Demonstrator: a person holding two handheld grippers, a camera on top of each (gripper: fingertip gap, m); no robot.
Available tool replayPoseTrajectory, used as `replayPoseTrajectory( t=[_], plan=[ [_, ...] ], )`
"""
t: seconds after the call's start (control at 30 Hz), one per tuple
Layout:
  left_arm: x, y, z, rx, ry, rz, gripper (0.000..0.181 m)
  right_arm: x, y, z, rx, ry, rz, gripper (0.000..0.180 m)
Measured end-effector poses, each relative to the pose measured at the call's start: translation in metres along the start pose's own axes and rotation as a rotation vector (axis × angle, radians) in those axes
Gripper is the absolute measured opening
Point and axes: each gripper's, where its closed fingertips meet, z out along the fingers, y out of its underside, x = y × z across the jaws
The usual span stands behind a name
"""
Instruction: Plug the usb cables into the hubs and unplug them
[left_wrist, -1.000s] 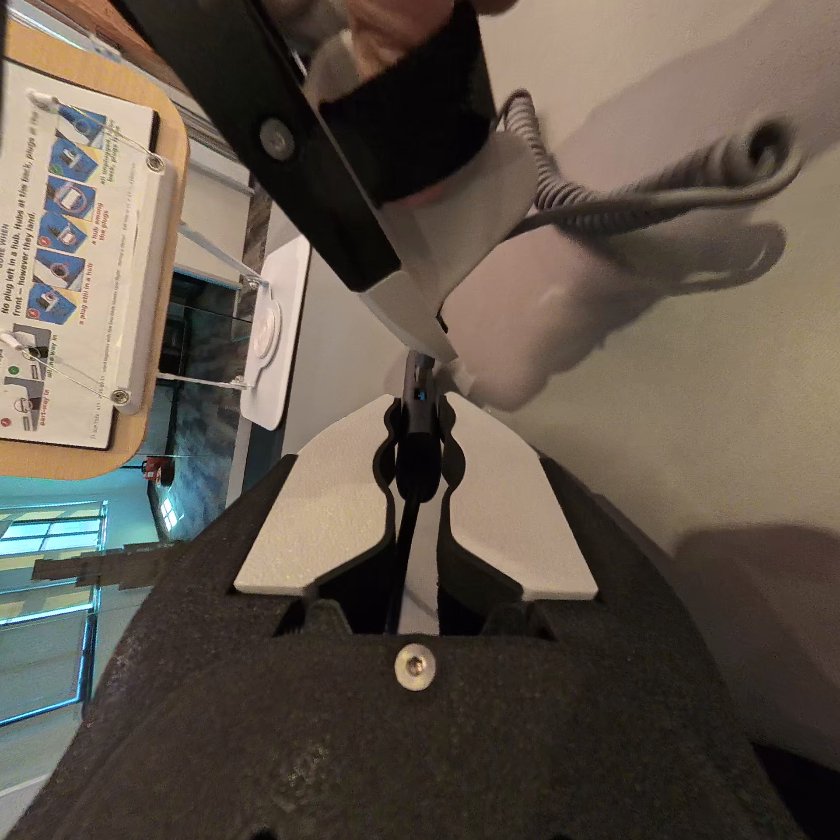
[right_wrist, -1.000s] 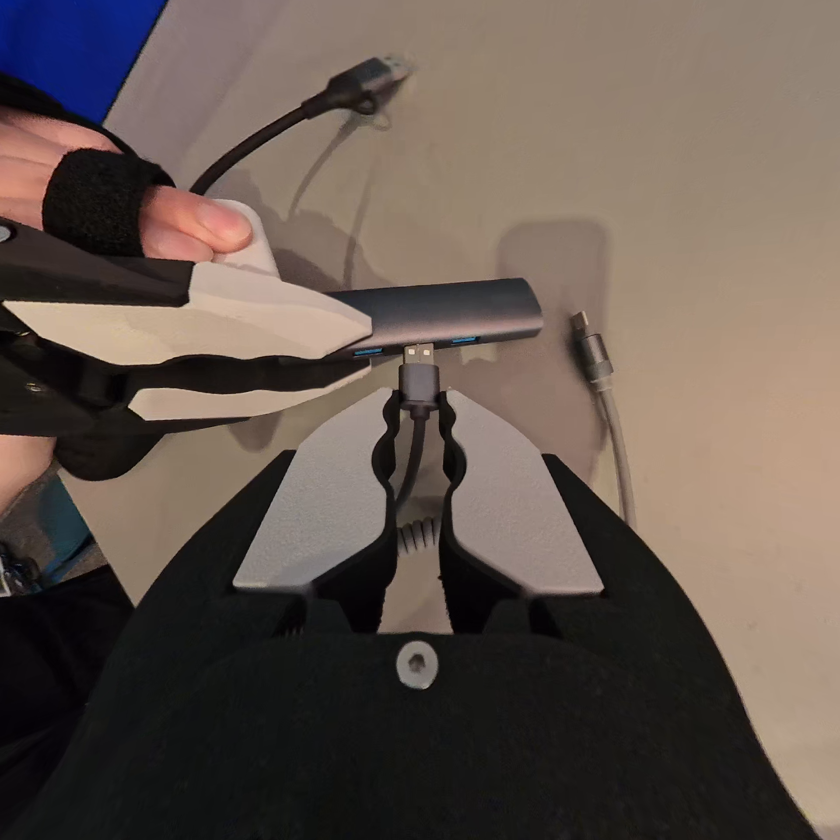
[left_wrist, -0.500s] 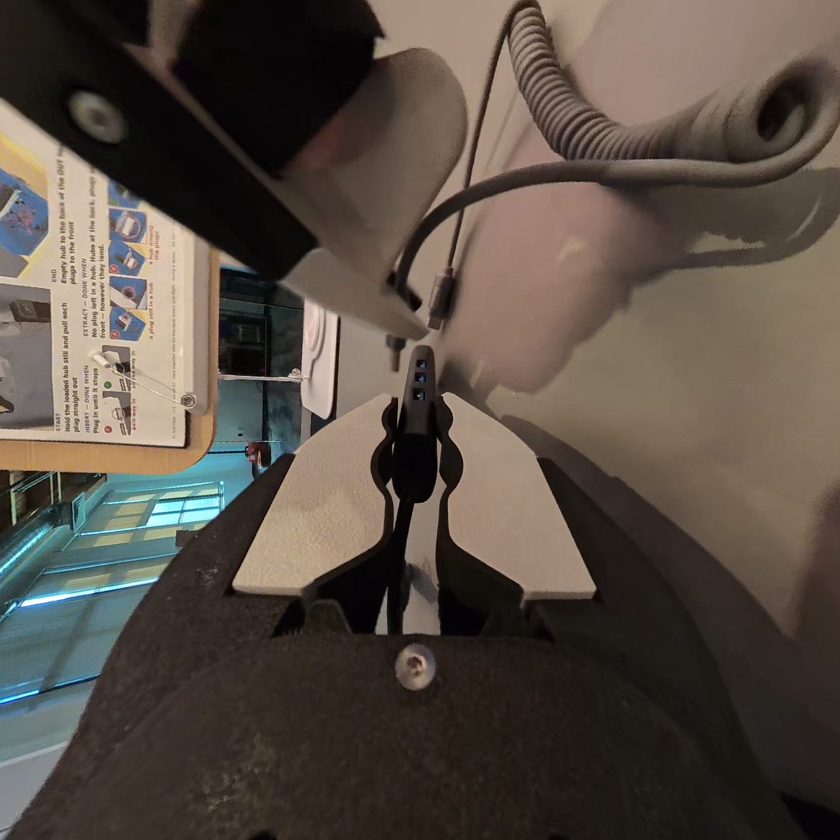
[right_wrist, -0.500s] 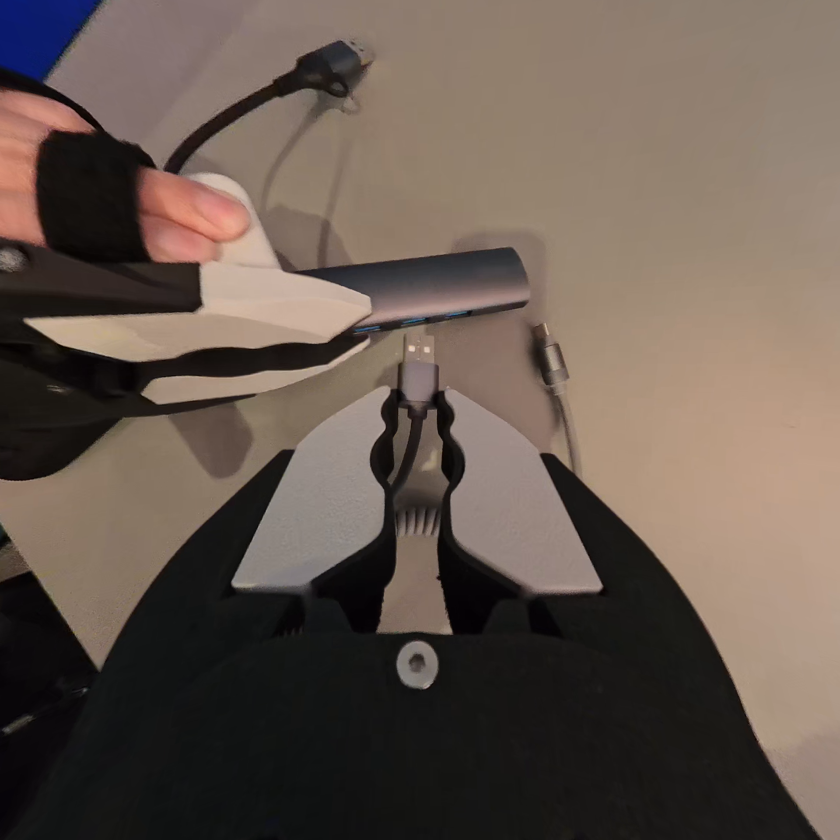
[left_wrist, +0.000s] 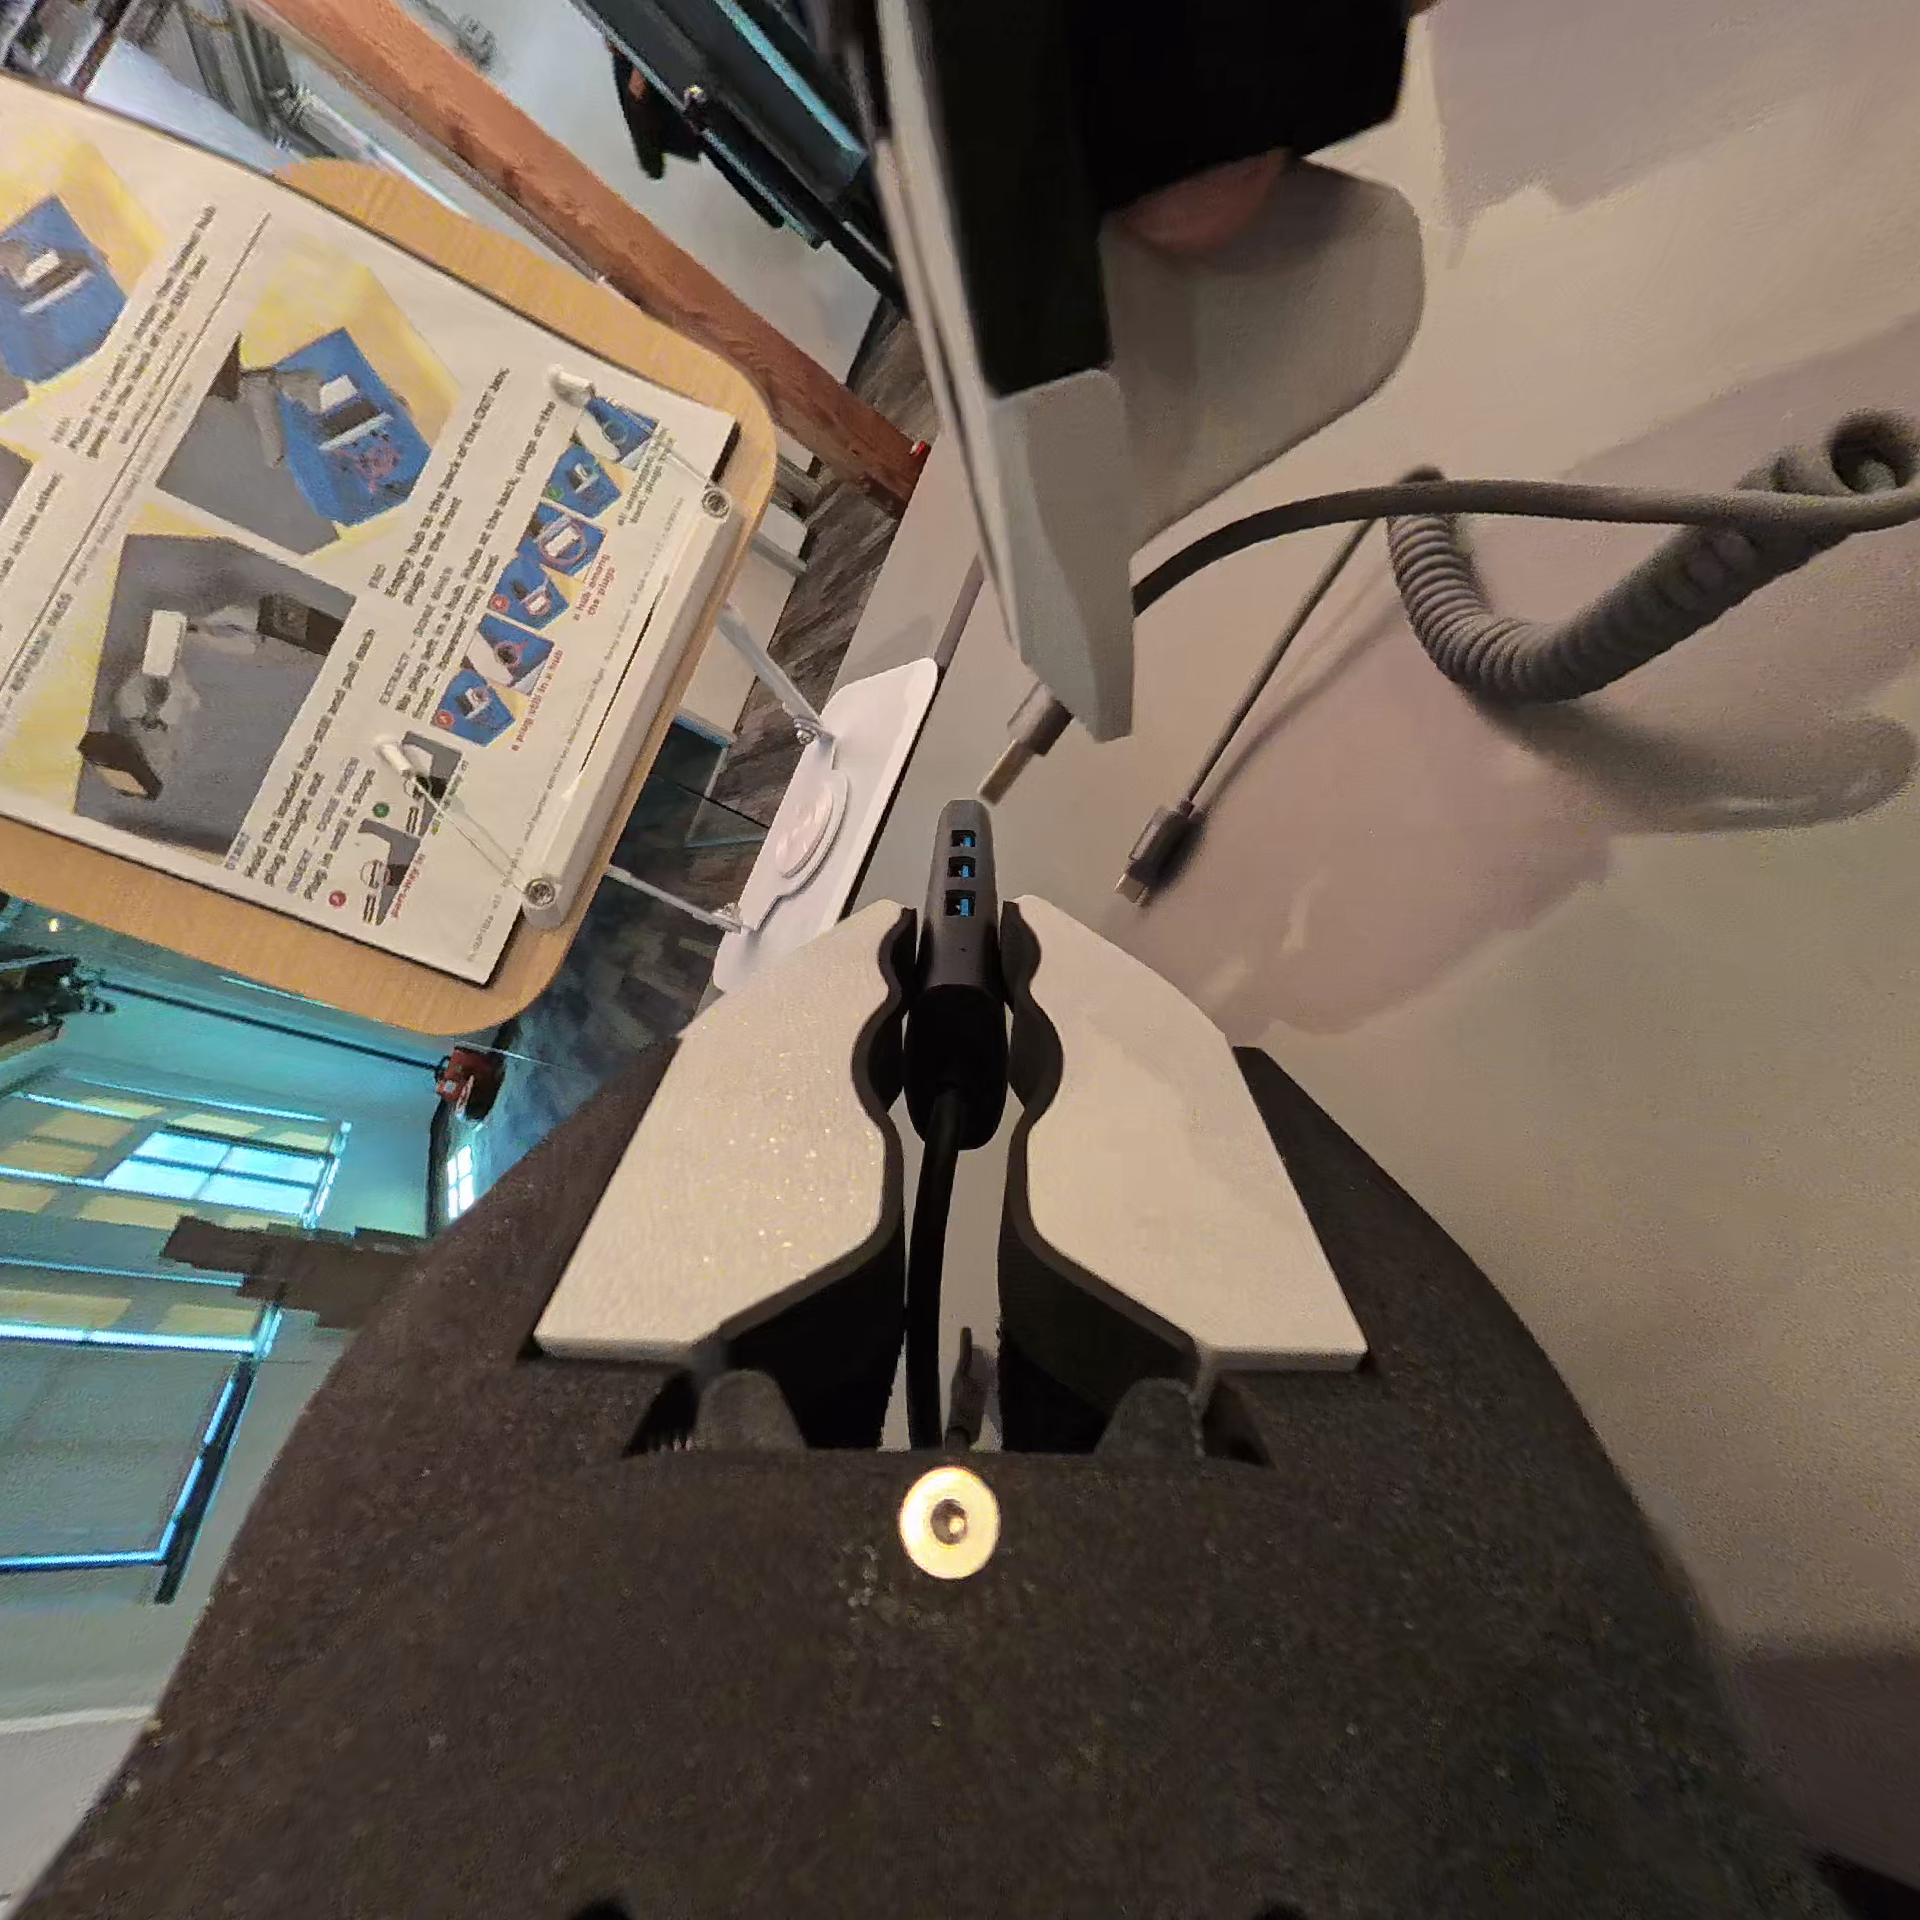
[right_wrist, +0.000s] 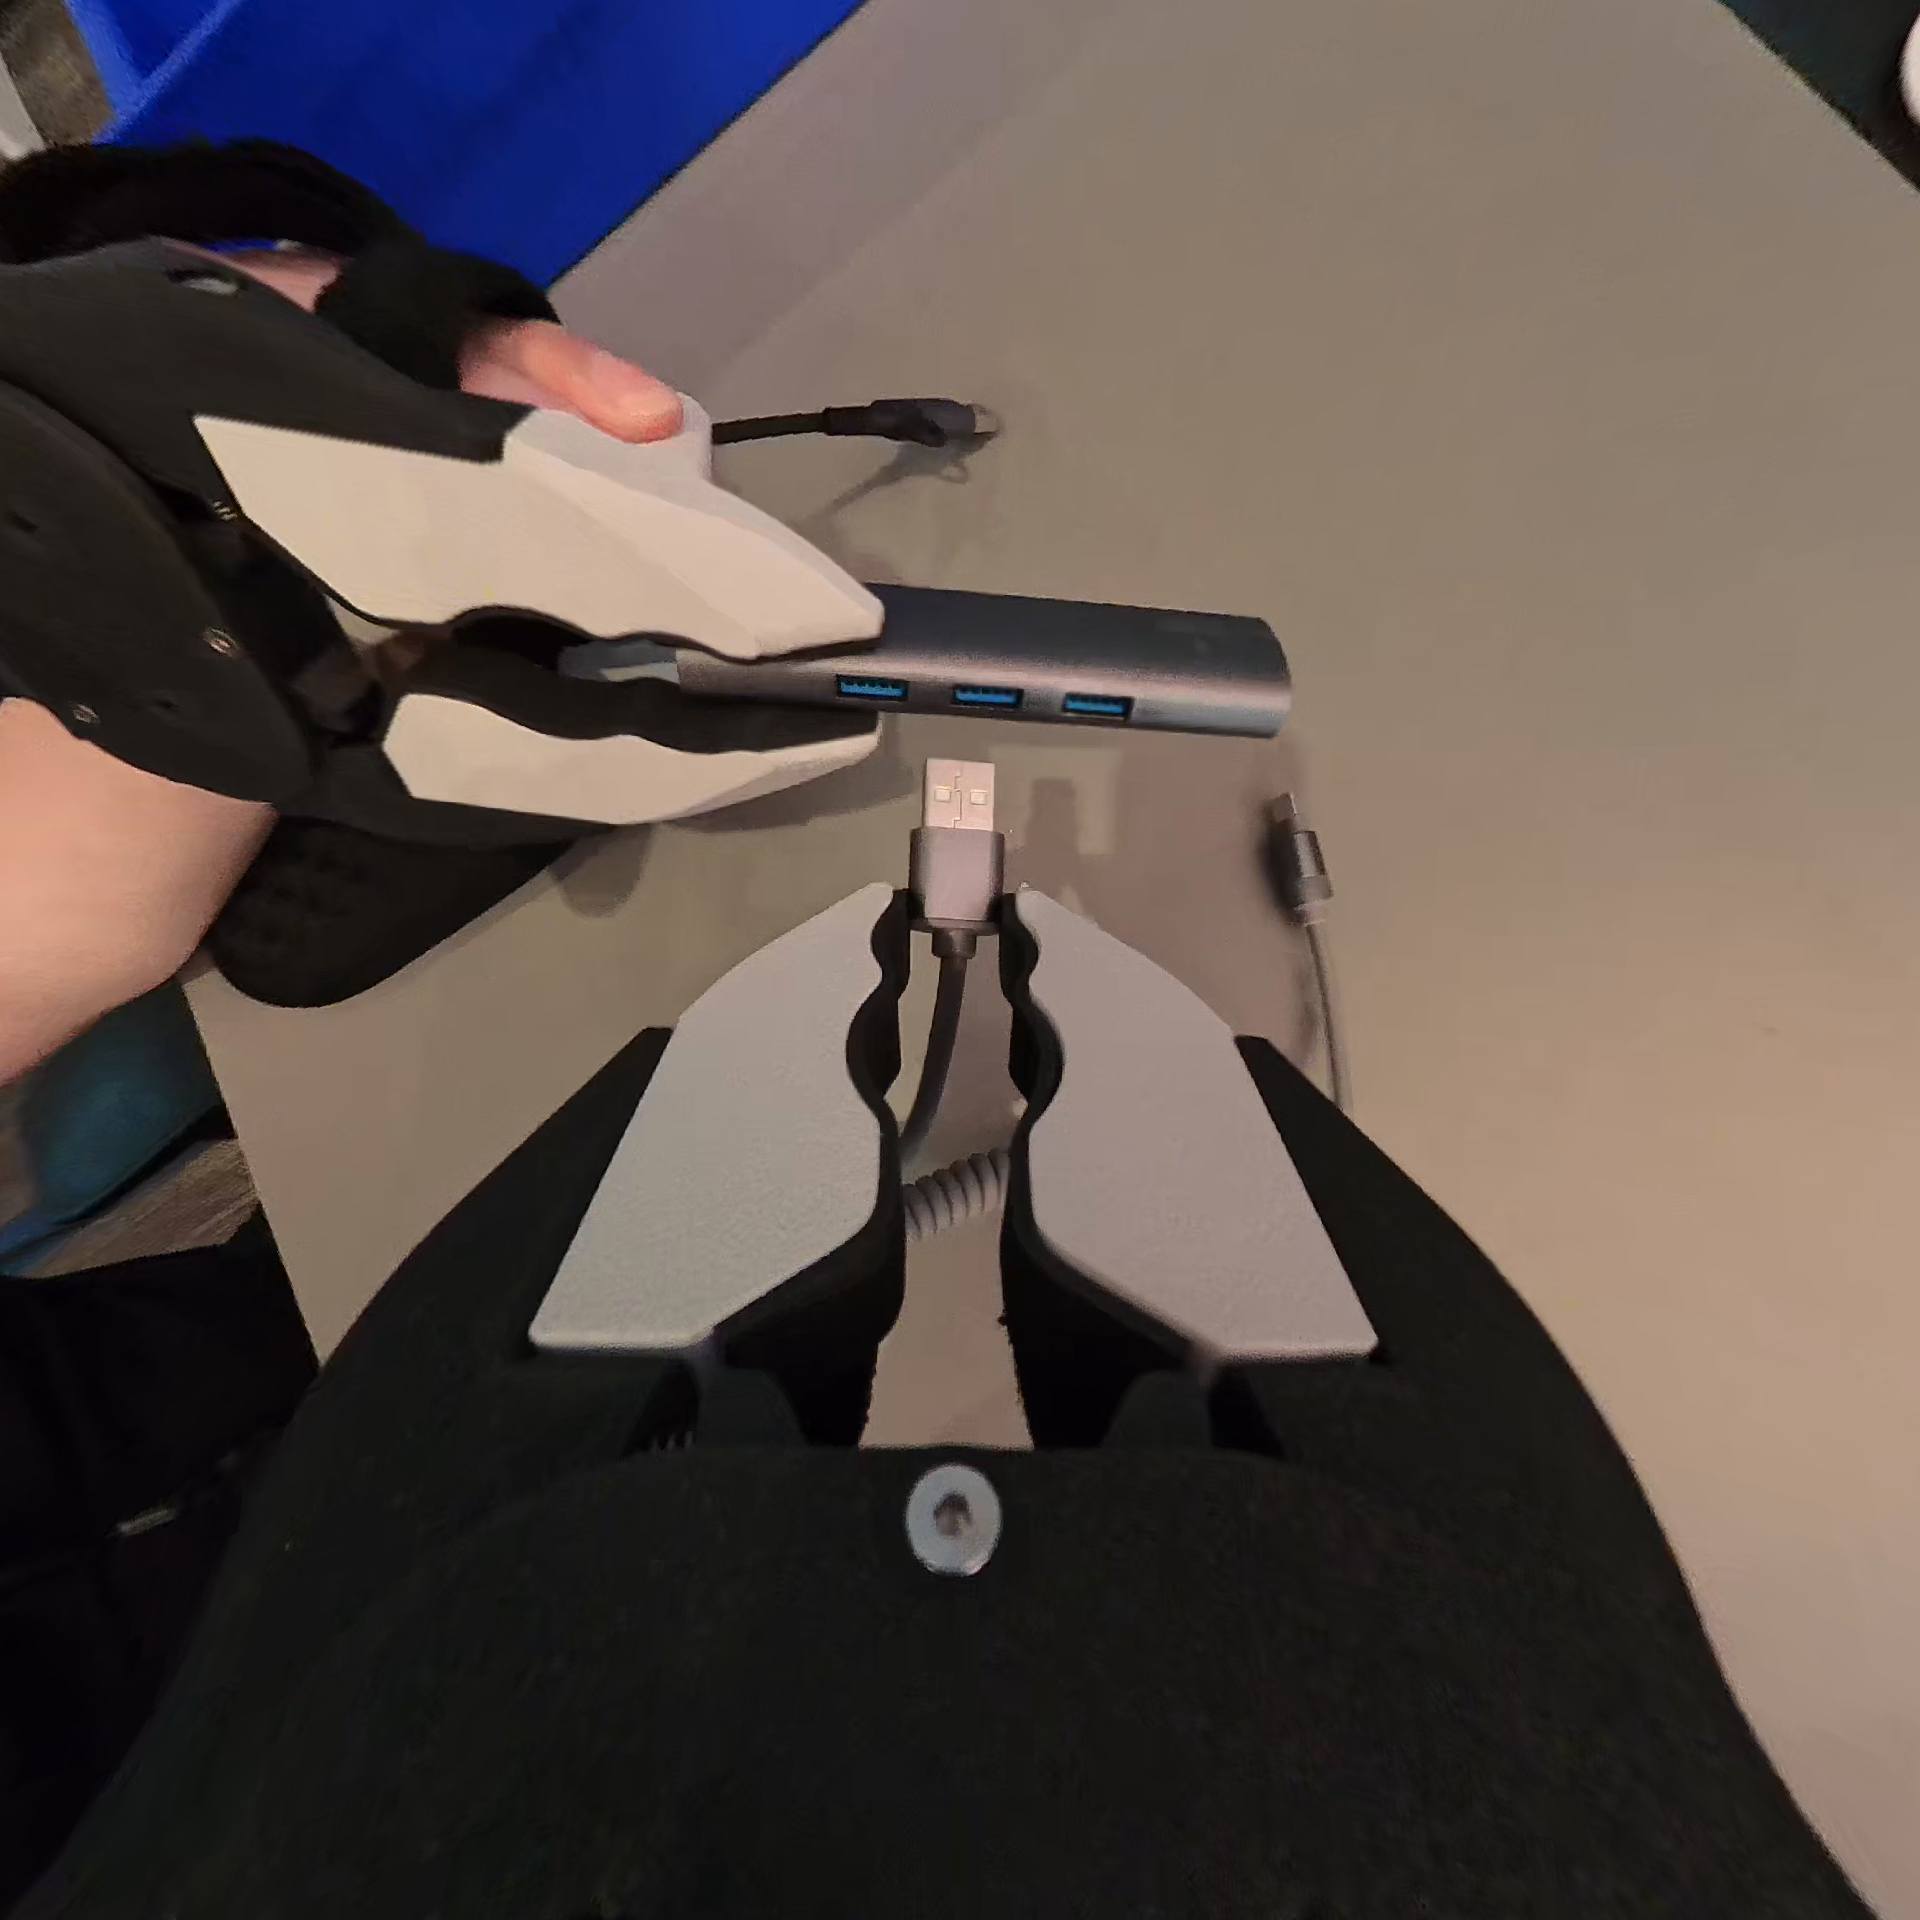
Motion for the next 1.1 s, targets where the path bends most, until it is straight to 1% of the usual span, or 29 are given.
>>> replayPoseTrajectory(
  t=[0.2,0.5,0.87,1.03,1.1],
  plan=[
    [0.014,-0.009,0.002,0.011,0.038,0.082,0.015,0.001,0.011,0.002,-0.060,-0.032,0.023,0.016],
    [0.022,-0.013,0.002,0.030,0.084,0.075,0.015,0.004,0.021,0.007,-0.111,-0.053,0.008,0.016],
    [0.032,-0.017,0.002,0.038,0.119,0.117,0.015,0.001,0.034,0.011,-0.176,-0.073,-0.004,0.016],
    [0.034,-0.014,0.003,0.032,0.136,0.107,0.015,0.003,0.034,0.011,-0.171,-0.080,0.006,0.016],
    [0.032,-0.008,0.003,0.015,0.139,0.085,0.015,0.004,0.040,0.010,-0.188,-0.085,0.017,0.016]
  ],
)
